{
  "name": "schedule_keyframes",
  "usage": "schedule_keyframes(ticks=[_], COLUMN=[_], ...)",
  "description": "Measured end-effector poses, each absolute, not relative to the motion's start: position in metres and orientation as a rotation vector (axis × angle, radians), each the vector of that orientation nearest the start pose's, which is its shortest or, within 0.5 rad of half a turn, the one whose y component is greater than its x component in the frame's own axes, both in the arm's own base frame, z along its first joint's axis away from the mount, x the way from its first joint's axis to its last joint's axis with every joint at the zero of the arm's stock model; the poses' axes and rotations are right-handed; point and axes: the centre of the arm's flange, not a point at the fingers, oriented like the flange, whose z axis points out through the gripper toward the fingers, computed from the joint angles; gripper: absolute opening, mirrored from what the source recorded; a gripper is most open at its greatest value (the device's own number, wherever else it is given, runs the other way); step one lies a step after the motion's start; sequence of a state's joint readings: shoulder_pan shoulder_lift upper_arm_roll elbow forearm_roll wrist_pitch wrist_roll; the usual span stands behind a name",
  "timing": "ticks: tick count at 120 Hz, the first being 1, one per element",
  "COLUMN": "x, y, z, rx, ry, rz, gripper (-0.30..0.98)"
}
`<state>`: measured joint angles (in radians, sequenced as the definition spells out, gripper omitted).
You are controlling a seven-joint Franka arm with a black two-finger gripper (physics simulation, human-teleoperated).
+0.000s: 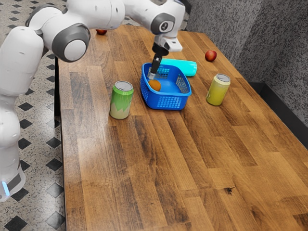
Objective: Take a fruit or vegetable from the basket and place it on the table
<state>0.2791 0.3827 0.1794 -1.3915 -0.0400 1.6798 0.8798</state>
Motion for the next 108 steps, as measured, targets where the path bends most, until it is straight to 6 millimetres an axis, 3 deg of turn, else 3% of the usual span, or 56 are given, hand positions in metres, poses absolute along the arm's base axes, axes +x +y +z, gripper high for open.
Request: schedule_keyframes(ticks=[53,108], x=[0.612,0.614], y=[0.266,0.282], z=[0.475,0.458], rx=[-3.113,-3.225], ry=[0.758,0.446], rz=[0.131,0.111], gripper=[0.69,0.66])
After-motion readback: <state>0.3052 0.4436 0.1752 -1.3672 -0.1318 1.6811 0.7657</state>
